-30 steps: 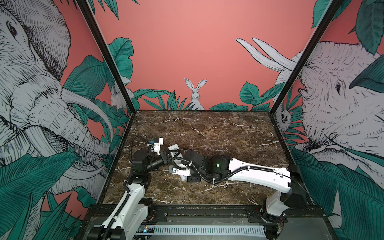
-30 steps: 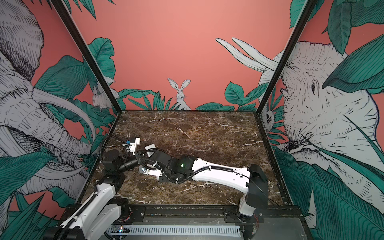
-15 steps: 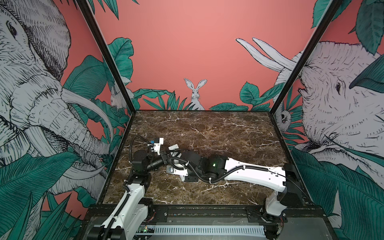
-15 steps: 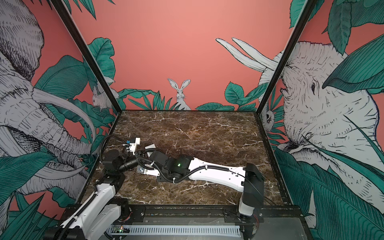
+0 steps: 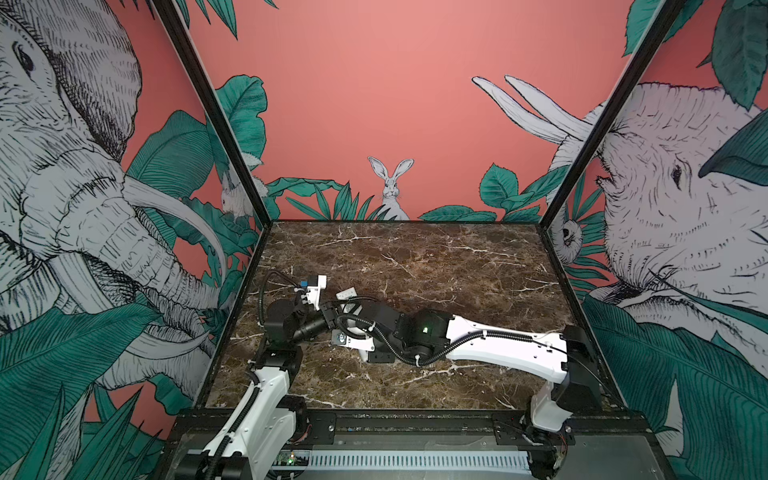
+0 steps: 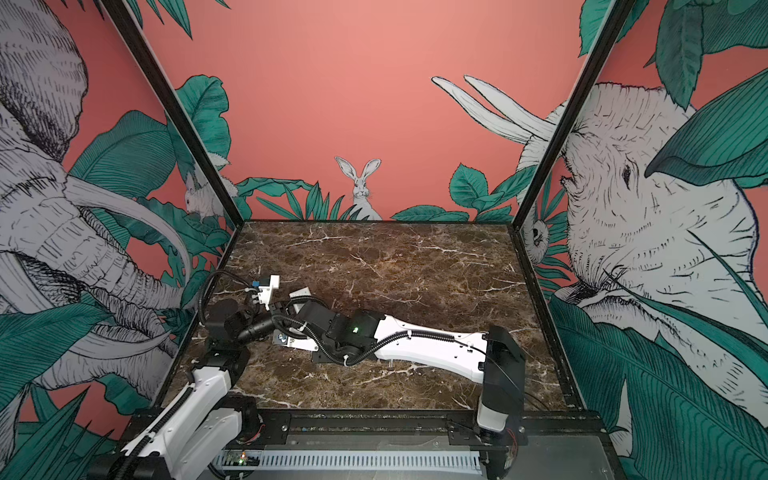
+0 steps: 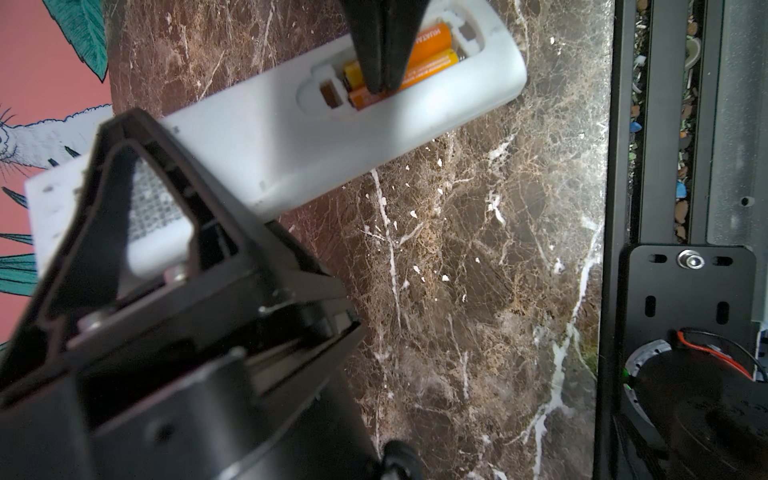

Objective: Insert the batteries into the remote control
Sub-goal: 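Lift the right gripper off the remote and move it toward the white battery cover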

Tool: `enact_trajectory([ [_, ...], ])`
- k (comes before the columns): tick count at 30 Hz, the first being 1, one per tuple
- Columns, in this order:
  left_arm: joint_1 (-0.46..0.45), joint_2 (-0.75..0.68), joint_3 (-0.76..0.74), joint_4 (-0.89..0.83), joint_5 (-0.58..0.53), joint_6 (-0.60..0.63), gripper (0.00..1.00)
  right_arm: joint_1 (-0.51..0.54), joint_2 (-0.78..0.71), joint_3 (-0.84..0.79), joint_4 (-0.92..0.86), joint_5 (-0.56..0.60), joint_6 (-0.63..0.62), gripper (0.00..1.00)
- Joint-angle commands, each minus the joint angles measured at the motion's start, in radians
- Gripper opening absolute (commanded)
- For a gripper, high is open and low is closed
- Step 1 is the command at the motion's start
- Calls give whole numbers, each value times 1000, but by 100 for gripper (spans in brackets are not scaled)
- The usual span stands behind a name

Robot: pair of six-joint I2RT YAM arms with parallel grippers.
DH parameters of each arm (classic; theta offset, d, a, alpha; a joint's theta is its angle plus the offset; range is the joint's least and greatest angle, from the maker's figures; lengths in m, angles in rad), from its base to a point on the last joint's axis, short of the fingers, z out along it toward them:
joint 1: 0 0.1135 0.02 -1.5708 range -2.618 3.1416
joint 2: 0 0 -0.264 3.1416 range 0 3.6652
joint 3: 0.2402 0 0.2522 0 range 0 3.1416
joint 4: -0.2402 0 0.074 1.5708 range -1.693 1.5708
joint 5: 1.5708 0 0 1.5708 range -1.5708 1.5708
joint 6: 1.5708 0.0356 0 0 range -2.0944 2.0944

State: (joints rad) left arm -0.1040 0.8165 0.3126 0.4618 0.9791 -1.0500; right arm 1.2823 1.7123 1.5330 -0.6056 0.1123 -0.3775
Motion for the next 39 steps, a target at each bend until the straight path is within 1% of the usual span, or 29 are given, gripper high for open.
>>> enact_trajectory([
  [1,-7,-23,16,12,25,-15,0,-1,8,36,-7,-8,21,6],
  [4,-6,-19,20,-14,2,1,0,2,-15,60,-20,-10,44,16],
  [7,-6,-22,22,-34,-21,12,0,4,-36,77,-36,-18,82,23],
  [9,-5,-22,26,-49,-35,22,0,3,-52,84,-57,-31,117,25],
  [12,-6,-21,31,-63,-62,33,0,3,-89,78,-80,-43,180,34],
  [15,-5,-22,38,-93,-101,53,0,0,-129,65,-98,-15,254,40],
  [18,-6,-21,40,-99,-126,69,0,-9,-171,53,-133,23,340,52],
  [21,-6,-16,55,-127,-142,100,0,-26,-205,37,-183,81,425,56],
  [26,-6,-11,73,-173,-158,145,0,-109,-275,-45,-243,122,594,60],
  [30,-6,-15,65,-180,-170,160,0,-205,-327,-154,-248,103,708,67],
  [34,-7,-12,62,-184,-162,173,0,-297,-339,-229,-247,61,770,75],
  [39,-6,-13,58,-188,-162,188,0,-374,-309,-318,-219,40,801,84],
])
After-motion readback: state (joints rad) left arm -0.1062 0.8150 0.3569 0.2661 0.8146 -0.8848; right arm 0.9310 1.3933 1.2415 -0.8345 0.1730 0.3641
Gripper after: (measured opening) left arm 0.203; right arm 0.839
